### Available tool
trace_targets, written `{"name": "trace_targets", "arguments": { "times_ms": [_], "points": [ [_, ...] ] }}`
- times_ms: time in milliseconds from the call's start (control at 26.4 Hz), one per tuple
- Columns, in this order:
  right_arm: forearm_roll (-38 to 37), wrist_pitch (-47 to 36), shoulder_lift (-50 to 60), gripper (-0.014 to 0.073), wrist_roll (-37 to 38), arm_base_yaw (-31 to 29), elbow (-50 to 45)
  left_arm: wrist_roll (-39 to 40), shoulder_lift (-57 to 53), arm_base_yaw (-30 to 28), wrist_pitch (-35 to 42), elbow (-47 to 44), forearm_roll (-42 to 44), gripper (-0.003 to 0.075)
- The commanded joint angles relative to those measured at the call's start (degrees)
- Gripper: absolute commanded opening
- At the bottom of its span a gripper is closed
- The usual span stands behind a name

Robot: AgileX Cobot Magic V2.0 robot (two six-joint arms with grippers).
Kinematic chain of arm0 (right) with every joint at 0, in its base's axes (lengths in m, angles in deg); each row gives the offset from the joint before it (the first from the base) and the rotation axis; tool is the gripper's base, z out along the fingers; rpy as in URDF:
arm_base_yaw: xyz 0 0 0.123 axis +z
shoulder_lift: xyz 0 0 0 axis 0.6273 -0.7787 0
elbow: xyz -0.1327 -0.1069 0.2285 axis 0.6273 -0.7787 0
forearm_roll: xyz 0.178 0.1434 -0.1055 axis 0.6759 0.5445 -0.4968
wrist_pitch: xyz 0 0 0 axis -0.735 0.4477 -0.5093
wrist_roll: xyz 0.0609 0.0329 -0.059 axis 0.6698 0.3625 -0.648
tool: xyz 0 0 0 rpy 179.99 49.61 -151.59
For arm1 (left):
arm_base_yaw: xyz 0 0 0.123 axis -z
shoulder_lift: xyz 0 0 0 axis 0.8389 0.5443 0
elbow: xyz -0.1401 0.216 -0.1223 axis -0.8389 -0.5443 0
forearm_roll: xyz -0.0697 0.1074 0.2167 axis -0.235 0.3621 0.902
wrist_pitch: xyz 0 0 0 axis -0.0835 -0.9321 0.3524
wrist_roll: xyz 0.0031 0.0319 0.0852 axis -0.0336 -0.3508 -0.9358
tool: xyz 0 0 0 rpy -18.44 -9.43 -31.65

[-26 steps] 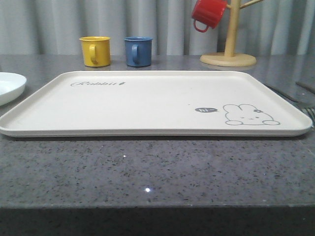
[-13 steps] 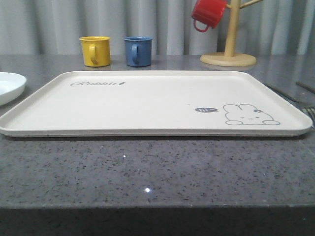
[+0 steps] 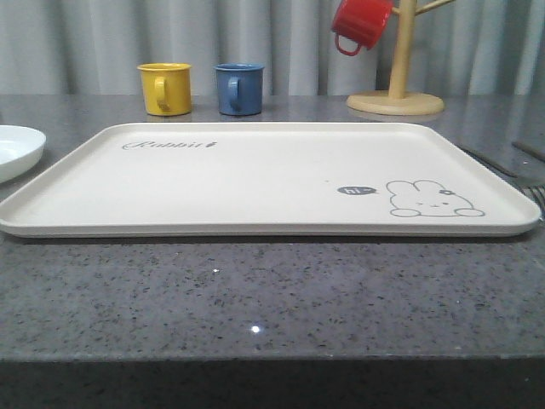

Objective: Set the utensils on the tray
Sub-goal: 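Lower the left gripper to the white plate rim and grasp it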

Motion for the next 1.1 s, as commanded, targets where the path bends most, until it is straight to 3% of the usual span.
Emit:
{"name": "trace_targets", "arguments": {
  "times_ms": [0, 189, 303, 682, 795, 1060],
  "points": [
    [0.03, -4.17, -0.88, 0.0574, -0.46, -0.29, 2.08, -2.52, 8.29, 2.91, -5.75, 7.47, -0.48, 0.0599],
    [0.03, -4.17, -0.88, 0.0574, -0.46, -0.29, 2.08, -3.84, 23.00, 10.65, -16.75, 14.94, 7.07, 0.0599],
    [0.03, -4.17, -0.88, 0.0574, -0.46, -0.29, 2.08, -3.84, 30.81, 12.47, -21.47, 18.63, 11.66, 0.0599],
    [0.03, -4.17, -0.88, 0.0574, -0.46, -0.29, 2.08, -3.84, 43.40, 12.36, -21.99, 23.00, 11.75, 0.0588],
    [0.03, -4.17, -0.88, 0.0574, -0.46, -0.29, 2.08, -3.84, 44.62, 12.36, -22.06, 23.00, 11.75, 0.0514],
    [0.03, -4.17, -0.88, 0.0574, -0.46, -0.29, 2.08, -3.84, 44.88, 12.36, -22.87, 23.00, 11.75, 0.0208]
  ]
}}
